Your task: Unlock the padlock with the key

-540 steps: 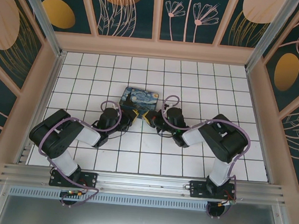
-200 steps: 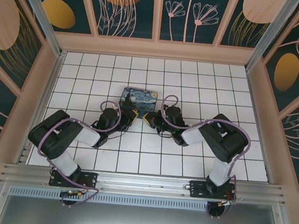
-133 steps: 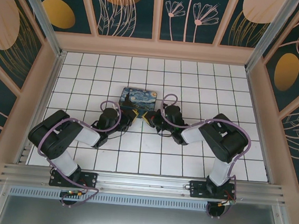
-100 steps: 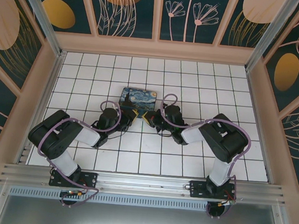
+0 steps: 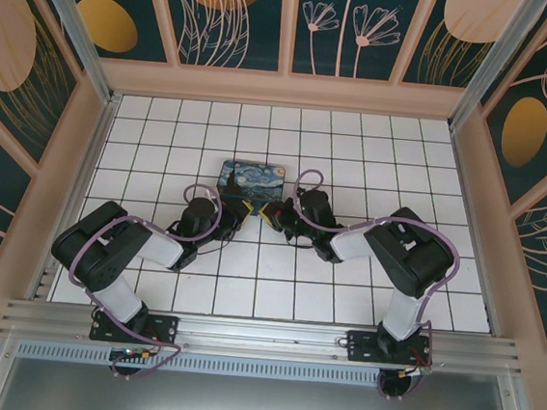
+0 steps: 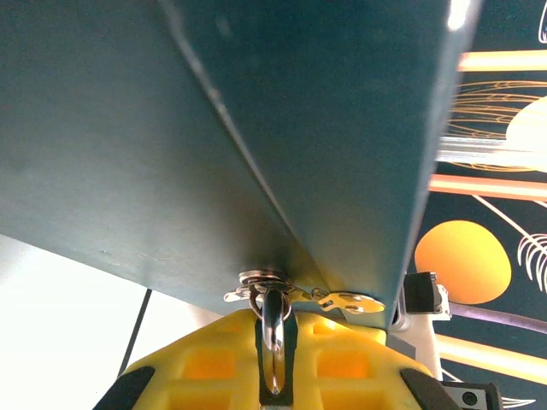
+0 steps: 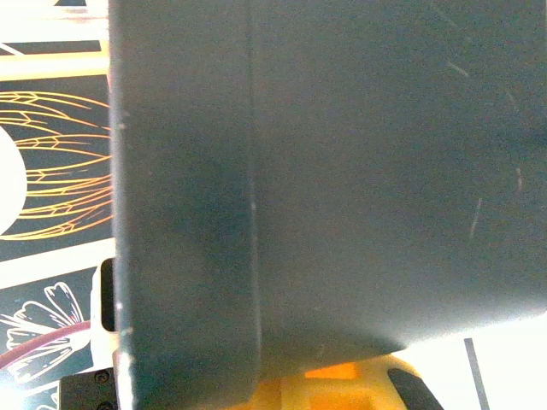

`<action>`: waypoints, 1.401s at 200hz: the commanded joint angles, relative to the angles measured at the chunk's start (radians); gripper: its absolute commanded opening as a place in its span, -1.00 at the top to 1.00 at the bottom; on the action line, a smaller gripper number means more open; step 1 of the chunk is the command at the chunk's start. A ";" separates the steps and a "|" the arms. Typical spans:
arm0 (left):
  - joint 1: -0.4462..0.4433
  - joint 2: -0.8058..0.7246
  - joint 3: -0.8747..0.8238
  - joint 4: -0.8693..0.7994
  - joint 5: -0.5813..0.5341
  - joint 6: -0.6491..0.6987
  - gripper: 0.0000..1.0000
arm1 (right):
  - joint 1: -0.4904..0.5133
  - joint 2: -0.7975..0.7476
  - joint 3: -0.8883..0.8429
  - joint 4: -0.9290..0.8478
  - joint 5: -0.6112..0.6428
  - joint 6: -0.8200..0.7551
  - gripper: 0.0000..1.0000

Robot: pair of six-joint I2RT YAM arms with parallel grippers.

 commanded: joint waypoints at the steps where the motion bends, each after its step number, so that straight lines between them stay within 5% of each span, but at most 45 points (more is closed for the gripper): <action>1: -0.001 -0.021 -0.005 0.033 -0.012 0.031 1.00 | -0.009 -0.033 0.037 -0.008 -0.009 -0.033 1.00; 280: -0.001 -0.026 -0.003 0.029 -0.010 0.020 1.00 | 0.012 -0.060 0.038 -0.089 -0.009 -0.059 1.00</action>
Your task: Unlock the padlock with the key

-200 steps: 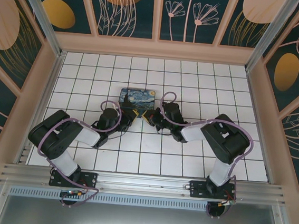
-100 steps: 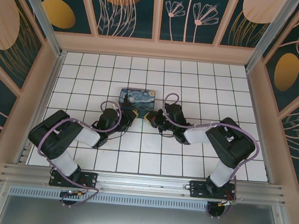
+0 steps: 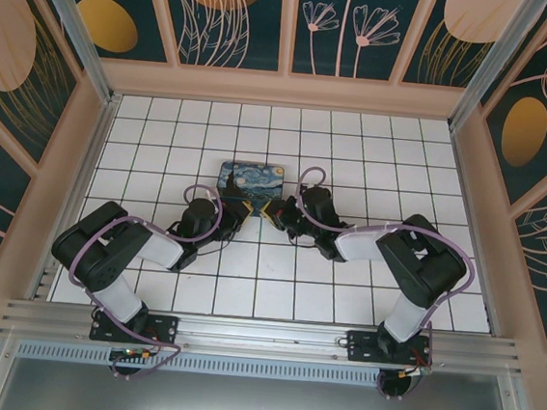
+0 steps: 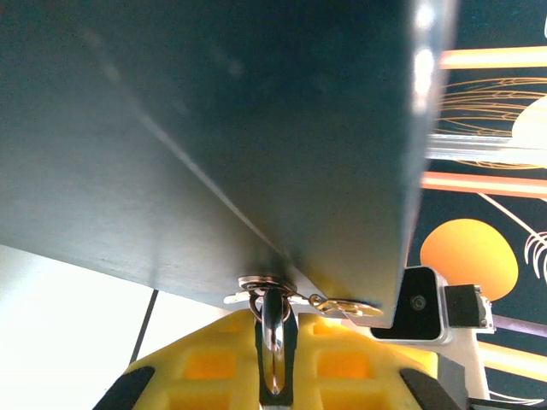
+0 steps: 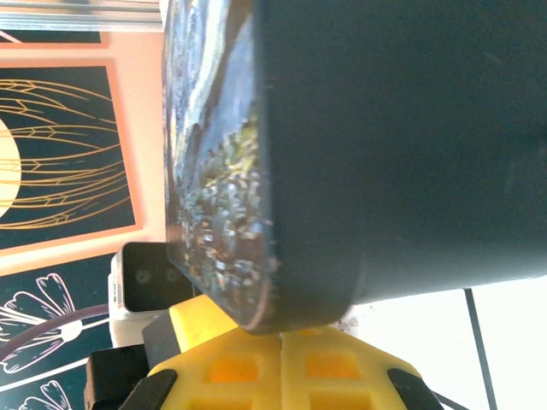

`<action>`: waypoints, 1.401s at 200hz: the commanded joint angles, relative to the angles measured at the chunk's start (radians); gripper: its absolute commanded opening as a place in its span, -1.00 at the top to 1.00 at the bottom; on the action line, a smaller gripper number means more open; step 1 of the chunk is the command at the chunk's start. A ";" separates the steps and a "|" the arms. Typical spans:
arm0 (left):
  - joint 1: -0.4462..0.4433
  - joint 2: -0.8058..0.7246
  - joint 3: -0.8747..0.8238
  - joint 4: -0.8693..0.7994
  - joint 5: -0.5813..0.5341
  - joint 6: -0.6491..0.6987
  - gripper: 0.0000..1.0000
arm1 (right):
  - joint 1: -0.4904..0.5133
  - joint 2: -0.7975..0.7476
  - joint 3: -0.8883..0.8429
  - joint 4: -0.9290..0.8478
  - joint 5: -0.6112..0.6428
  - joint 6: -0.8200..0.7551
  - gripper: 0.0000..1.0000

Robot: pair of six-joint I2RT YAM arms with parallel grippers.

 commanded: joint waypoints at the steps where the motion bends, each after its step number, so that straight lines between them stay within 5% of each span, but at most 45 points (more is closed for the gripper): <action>1: 0.000 -0.026 0.001 0.032 -0.003 0.008 1.00 | 0.010 0.028 0.033 0.024 -0.012 -0.009 1.00; 129: 0.001 -0.030 0.003 0.022 -0.004 0.012 1.00 | 0.019 -0.023 -0.059 0.042 0.012 -0.002 1.00; 280: 0.000 -0.036 0.003 0.013 -0.001 0.014 1.00 | 0.019 0.059 0.034 0.055 -0.003 0.009 1.00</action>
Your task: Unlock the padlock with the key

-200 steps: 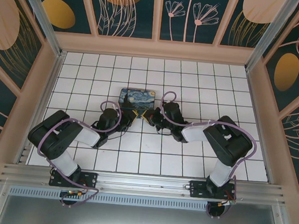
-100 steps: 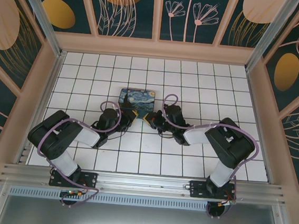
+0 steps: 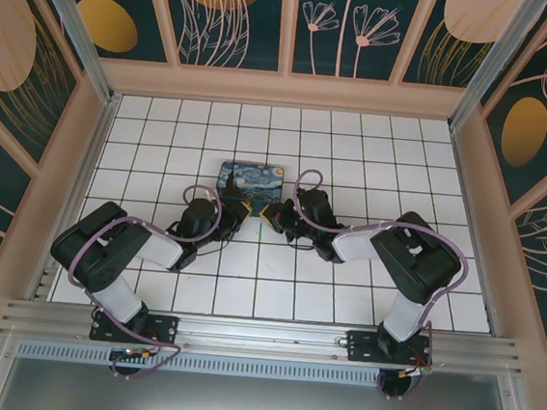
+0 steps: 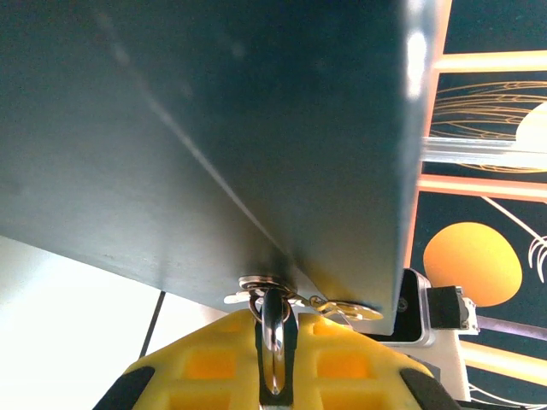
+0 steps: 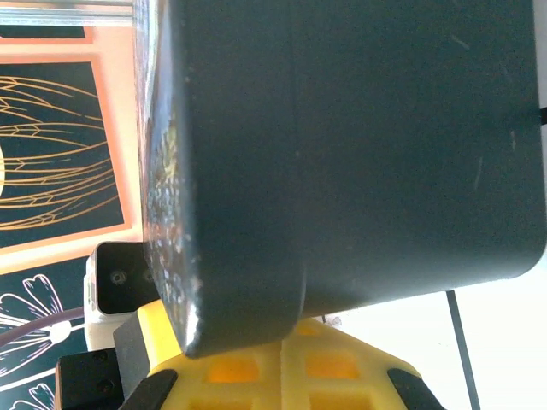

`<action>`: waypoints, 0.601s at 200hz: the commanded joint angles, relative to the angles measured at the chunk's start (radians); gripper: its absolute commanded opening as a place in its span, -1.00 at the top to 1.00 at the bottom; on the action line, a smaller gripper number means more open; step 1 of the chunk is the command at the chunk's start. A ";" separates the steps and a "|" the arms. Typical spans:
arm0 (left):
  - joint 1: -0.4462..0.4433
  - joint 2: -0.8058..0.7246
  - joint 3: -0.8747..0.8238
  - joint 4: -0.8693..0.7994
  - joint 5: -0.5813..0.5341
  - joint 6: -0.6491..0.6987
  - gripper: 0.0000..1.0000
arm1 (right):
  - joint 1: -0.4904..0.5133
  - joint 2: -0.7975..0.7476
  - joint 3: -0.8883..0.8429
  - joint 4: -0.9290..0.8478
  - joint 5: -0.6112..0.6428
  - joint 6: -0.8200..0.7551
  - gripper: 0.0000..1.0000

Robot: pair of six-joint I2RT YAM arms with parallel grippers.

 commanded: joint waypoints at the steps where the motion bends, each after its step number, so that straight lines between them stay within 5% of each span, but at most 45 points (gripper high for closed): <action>1: 0.001 -0.030 0.005 0.024 0.003 0.014 1.00 | 0.008 0.022 0.039 0.032 -0.007 0.001 1.00; 120: 0.001 -0.018 0.010 0.031 -0.001 0.012 1.00 | 0.020 0.001 0.051 0.018 0.001 0.002 1.00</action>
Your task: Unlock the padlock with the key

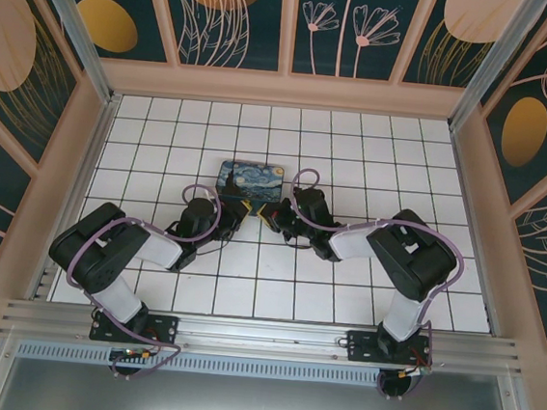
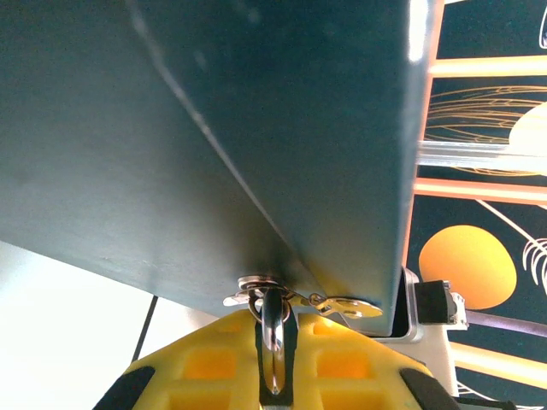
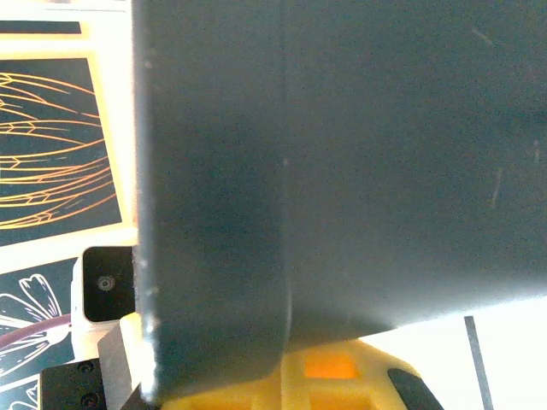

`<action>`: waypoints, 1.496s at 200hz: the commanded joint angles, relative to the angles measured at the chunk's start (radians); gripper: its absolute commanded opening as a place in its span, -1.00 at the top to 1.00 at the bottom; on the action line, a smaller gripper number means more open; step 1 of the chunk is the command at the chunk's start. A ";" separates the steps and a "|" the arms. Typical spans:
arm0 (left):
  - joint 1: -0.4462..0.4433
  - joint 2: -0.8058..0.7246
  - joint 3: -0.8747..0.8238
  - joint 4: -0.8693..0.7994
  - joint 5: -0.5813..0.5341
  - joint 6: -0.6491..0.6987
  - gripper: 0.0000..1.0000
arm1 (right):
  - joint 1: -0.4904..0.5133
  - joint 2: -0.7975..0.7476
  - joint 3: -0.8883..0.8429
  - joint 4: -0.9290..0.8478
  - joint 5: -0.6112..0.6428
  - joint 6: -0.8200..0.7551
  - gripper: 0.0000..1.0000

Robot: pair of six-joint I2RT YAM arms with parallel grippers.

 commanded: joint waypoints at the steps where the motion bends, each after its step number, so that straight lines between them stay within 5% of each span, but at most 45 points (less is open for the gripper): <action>1: -0.002 -0.008 0.010 0.031 0.005 0.012 1.00 | 0.009 -0.024 0.026 0.016 0.000 -0.002 1.00; 222: -0.002 -0.007 0.005 0.034 0.005 0.017 1.00 | 0.009 -0.040 0.050 -0.066 0.017 -0.031 1.00; 299: -0.001 -0.034 0.002 0.077 0.050 -0.047 1.00 | 0.004 -0.006 0.010 0.055 0.035 -0.018 1.00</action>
